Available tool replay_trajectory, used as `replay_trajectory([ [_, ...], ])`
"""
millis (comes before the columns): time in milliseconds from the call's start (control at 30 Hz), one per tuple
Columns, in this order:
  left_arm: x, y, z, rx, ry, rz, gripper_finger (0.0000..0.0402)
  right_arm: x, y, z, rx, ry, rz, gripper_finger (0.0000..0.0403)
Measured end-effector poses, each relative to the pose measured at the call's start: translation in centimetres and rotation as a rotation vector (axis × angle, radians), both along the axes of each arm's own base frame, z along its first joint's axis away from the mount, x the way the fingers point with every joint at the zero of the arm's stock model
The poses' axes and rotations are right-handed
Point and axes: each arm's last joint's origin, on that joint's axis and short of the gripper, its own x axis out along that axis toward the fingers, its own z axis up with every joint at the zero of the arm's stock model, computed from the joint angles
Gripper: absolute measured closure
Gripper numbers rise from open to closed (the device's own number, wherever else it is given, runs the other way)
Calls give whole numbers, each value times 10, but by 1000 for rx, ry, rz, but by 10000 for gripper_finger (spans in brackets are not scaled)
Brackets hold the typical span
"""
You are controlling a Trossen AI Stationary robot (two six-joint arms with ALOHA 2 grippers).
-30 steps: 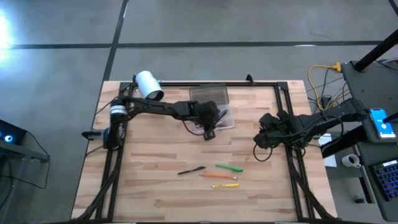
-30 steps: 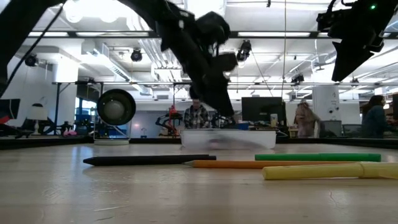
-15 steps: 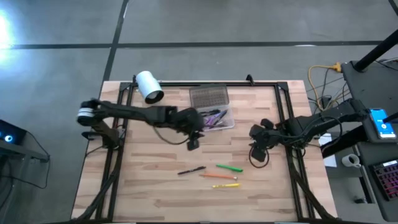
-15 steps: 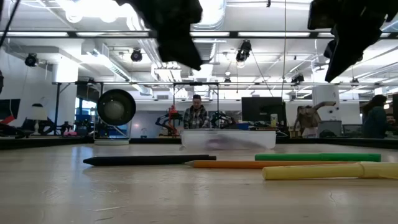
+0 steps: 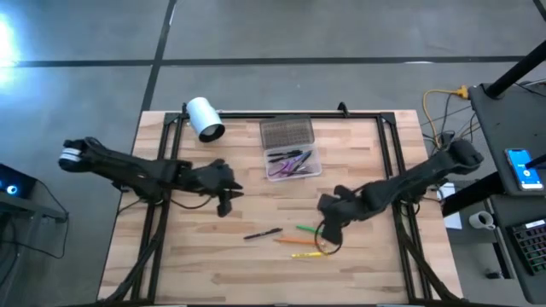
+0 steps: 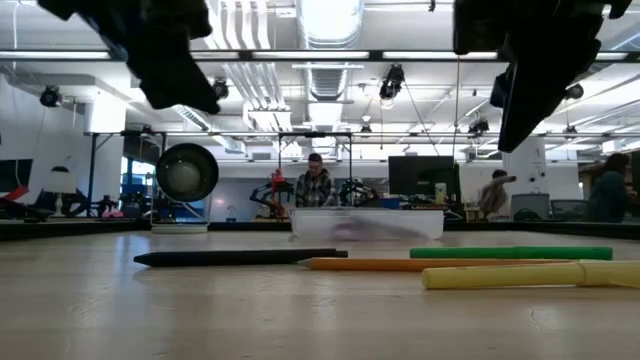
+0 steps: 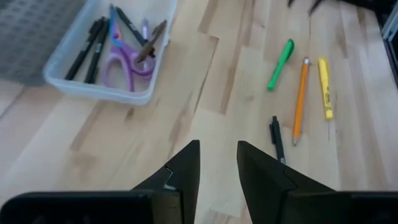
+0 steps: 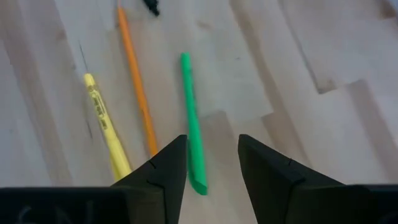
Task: Pick & place school supplies into a supply box
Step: Put the green pen into the supply box
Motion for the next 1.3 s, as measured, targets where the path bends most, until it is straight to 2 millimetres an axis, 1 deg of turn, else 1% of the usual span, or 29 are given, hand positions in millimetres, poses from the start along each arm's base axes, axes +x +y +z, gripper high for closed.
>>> replay_trajectory([
  [100, -14, 2, -3, -2, -21, 3, 311, 14, 12, -7, -24, 59, 12, 266],
  [200, -23, 3, -5, -1, -35, 0, 311, 24, 23, -13, -46, 110, 5, 265],
  [300, -26, 4, -6, 23, -40, -17, 311, 34, 31, -19, -82, 142, 18, 254],
  [467, -27, 4, -9, 69, -28, -51, 311, 45, 36, -32, -119, 207, 23, 217],
  [633, -28, 4, -13, 74, -15, -54, 311, 45, 37, -44, -136, 249, 80, 191],
  [767, -28, 4, -15, 74, -8, -54, 311, 42, 36, -48, -136, 255, 125, 189],
  [867, -29, 4, -17, 74, -2, -53, 311, 45, 37, -49, -135, 206, 190, 188],
  [967, -29, 4, -18, 66, -1, -48, 311, 44, 38, -56, -137, 198, 249, 188],
  [1100, -28, 4, -18, 63, 3, -46, 311, 41, 31, -66, -124, 214, 240, 188],
  [1300, -27, 4, -20, 56, 13, -38, 311, 41, 27, -72, -111, 188, 229, 188],
])
